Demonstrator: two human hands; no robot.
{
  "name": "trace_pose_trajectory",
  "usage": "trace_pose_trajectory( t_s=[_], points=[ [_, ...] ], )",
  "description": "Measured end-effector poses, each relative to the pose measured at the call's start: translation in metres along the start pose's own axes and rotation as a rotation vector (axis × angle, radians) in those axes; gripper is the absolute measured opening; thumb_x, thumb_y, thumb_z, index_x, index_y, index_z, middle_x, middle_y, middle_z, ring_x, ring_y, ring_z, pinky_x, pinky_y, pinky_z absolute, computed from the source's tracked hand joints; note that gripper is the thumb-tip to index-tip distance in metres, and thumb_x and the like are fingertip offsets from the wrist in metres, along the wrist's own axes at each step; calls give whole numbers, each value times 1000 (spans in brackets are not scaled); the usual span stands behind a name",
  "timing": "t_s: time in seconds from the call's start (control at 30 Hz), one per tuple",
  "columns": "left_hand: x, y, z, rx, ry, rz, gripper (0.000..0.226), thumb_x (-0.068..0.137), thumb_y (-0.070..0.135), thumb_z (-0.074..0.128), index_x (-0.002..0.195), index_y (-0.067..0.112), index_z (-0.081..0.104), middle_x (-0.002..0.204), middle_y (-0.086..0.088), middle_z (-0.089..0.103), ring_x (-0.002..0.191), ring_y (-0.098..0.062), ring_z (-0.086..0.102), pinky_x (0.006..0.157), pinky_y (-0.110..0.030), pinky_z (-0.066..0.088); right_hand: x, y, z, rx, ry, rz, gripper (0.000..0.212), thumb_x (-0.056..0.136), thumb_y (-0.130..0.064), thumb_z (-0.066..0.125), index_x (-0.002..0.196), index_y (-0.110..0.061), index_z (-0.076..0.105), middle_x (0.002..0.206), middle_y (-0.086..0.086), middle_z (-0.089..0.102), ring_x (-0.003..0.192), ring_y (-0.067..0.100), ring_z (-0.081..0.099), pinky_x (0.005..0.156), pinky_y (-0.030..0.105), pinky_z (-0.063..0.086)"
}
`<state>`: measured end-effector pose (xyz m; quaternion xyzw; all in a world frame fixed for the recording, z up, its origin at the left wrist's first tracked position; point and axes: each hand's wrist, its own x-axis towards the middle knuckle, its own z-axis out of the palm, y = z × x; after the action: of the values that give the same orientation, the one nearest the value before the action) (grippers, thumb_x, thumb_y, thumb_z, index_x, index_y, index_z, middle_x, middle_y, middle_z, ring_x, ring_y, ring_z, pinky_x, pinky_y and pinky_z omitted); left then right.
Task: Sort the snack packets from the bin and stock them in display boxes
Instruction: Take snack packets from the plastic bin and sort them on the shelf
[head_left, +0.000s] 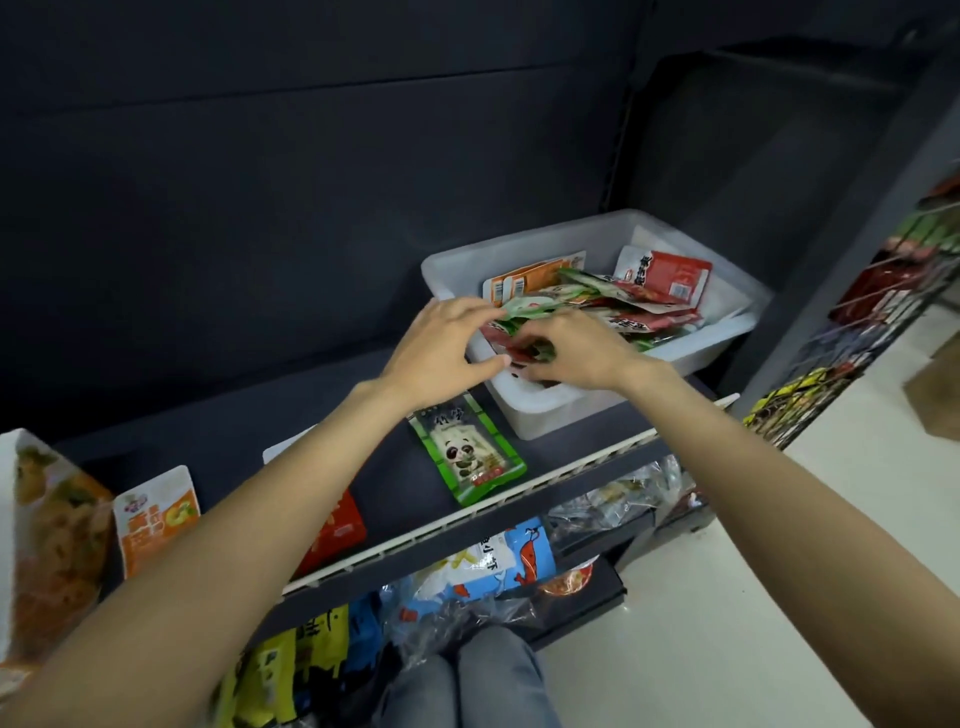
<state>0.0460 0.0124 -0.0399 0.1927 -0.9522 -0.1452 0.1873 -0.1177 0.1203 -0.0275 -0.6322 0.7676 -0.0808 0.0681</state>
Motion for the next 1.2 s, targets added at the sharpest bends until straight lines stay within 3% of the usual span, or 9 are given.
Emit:
trace_pose_trajectory(
  t_s=[0.2,0.33,0.53,0.73,0.8,0.87,0.97,1.07,1.2],
  points=[
    [5,-6,8,-251,-39,-162,68,86,42,63,145,27,33,144,4,37,133,-12,34,103,-25,29,11,1,5,28,372,71,22,95,-18,53,111,-18,67,97,6,71,89,26,65,71,29,46],
    [8,-5,3,-392,61,-246,74,87,32,65,149,23,25,149,0,29,137,-12,27,104,-22,24,2,-7,-8,439,669,199,18,99,-19,46,105,-12,62,92,4,70,79,19,63,68,30,48],
    [4,6,-27,-764,179,-316,87,76,44,73,146,34,22,145,6,34,133,-12,37,107,-33,36,-22,-48,-31,942,650,-15,16,103,-18,36,97,-13,50,85,-6,57,76,4,55,75,28,48],
    [-71,-20,-50,-1266,386,-589,57,87,7,63,138,18,40,114,-3,65,95,-9,64,74,-19,51,-28,-97,-16,1204,494,-24,18,101,-14,42,90,-22,53,85,-4,63,80,8,60,78,33,50],
    [-108,-37,-44,-1204,455,-715,47,87,5,63,132,10,49,107,-4,67,86,-7,64,72,-17,50,-27,-115,1,1158,400,-10,16,95,-8,53,103,-21,54,89,-2,66,79,6,65,73,31,54],
    [-136,-55,-39,-1133,521,-817,49,86,4,65,132,7,50,112,-8,66,86,-8,64,72,-15,51,-24,-133,26,1085,282,24,49,87,-3,63,129,-22,44,86,-4,66,72,5,66,67,30,57],
    [-152,-75,-40,-983,573,-891,56,86,6,66,137,10,44,135,-12,51,110,-16,58,86,-19,48,-11,-157,70,1031,221,152,63,85,-5,67,138,-24,40,92,0,66,84,14,67,77,36,57],
    [-156,-87,-38,-541,308,-923,61,88,25,65,143,20,38,152,-8,29,140,-23,27,110,-32,27,14,-176,108,1202,229,374,41,84,-4,68,118,-20,52,99,7,65,96,23,65,85,46,55],
    [-161,-89,-30,-73,-36,-781,58,92,45,52,144,22,38,154,-10,26,142,-29,19,113,-37,18,37,-200,131,1054,278,462,26,86,-20,67,105,-14,50,104,16,67,96,31,65,89,44,51]
  ],
)
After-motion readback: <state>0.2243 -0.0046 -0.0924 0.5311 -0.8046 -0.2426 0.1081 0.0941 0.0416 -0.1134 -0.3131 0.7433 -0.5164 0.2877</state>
